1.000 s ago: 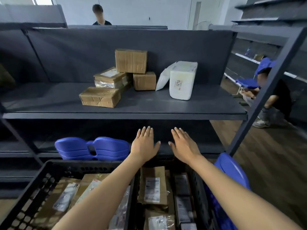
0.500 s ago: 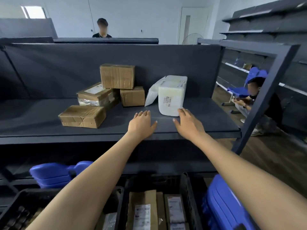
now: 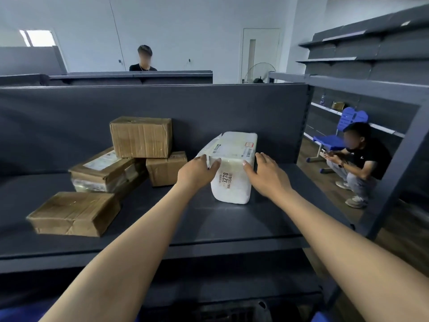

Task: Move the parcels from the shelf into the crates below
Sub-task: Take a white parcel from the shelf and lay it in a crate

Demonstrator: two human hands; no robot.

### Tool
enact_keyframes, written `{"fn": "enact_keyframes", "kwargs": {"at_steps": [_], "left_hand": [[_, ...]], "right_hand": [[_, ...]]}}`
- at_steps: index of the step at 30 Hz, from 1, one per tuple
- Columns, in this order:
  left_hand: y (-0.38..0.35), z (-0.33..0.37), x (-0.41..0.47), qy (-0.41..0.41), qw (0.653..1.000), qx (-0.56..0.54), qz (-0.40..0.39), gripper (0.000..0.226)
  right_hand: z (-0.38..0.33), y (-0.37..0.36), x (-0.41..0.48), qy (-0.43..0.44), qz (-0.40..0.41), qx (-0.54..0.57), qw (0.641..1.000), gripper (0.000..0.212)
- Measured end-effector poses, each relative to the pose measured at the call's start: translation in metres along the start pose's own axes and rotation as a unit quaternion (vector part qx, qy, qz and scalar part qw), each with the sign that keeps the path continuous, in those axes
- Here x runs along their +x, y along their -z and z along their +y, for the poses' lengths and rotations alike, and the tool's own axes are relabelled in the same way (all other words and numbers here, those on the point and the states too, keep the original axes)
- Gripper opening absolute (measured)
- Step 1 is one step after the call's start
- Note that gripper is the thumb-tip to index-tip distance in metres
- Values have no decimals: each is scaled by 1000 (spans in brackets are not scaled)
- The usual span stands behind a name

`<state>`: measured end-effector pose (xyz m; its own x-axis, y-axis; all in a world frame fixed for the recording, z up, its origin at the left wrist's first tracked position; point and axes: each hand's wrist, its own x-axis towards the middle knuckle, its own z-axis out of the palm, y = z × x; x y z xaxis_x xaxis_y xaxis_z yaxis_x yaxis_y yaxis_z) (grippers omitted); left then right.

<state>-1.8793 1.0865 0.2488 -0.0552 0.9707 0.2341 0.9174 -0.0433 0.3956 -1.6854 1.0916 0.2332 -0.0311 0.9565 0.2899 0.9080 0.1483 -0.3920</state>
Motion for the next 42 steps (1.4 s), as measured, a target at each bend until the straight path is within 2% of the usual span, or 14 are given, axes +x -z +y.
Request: {"fn": "enact_keyframes", "kwargs": {"at_steps": [3, 8, 11, 13, 14, 18, 20, 23, 26, 30, 36, 42], "left_hand": [[-5, 2, 21, 22, 997, -66, -30, 67], [-19, -1, 41, 53, 978, -194, -64, 64], [-25, 0, 44, 82, 937, -326, -94, 58], [-31, -1, 48, 111, 899, -411, -102, 65], [-37, -3, 52, 125, 891, -425, -100, 66], [-49, -7, 52, 139, 896, -412, -87, 89], [-47, -4, 41, 141, 899, -407, -77, 91], [-31, 11, 9, 146, 893, -420, -68, 77], [-29, 16, -17, 150, 884, -439, -54, 32], [-27, 19, -52, 167, 882, -440, -33, 41], [-14, 23, -111, 151, 877, -456, -13, 25], [2, 14, -181, 158, 870, -467, -4, 34]], "right_hand": [[1, -7, 19, -16, 2, 20, 1000, 75], [3, -13, 26, -86, -33, 123, 988, 72], [2, -17, 25, -117, -59, 207, 970, 73], [1, -19, 25, -122, -60, 251, 959, 71], [0, -20, 25, -125, -61, 266, 954, 70], [-1, -20, 18, -129, -52, 312, 940, 63], [-1, -19, 10, -122, -44, 334, 934, 58], [-2, -19, -7, -110, -28, 351, 929, 50], [-2, -18, -27, -101, -12, 361, 927, 44], [-8, -11, -62, -88, -2, 372, 924, 40], [-16, 4, -118, -79, 10, 399, 914, 36], [-32, 15, -180, -55, -3, 393, 918, 35]]}}
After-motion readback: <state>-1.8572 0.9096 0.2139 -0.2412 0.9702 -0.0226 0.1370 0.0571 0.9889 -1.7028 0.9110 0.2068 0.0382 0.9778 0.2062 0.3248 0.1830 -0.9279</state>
